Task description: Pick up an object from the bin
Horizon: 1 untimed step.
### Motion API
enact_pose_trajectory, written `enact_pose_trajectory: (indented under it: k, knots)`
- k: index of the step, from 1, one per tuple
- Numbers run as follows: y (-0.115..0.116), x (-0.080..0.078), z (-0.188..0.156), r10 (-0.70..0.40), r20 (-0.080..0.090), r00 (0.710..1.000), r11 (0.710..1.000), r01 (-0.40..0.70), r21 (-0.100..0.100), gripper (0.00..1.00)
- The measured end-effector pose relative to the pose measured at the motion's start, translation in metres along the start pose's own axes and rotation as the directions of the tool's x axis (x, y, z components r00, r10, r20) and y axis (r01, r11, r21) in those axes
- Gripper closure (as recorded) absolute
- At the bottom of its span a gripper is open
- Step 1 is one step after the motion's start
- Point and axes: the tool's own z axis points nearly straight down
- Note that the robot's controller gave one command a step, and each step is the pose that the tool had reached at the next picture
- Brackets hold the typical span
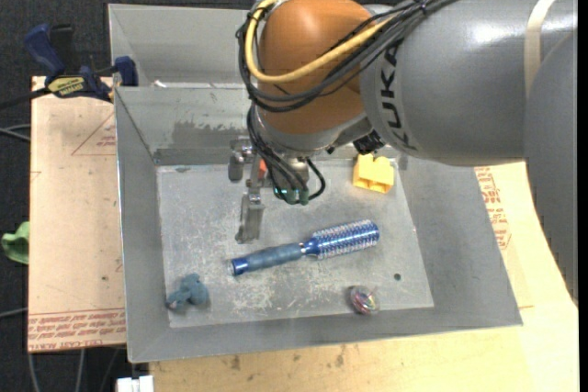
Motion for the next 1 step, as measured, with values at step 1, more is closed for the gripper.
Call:
enact_pose_trajectory:
  k: [1]
  knots:
    - [-0.06, 0.0254, 0.0965, -0.108, -0.001, 0.994, 0.994, 0.108, 0.003, 0.0]
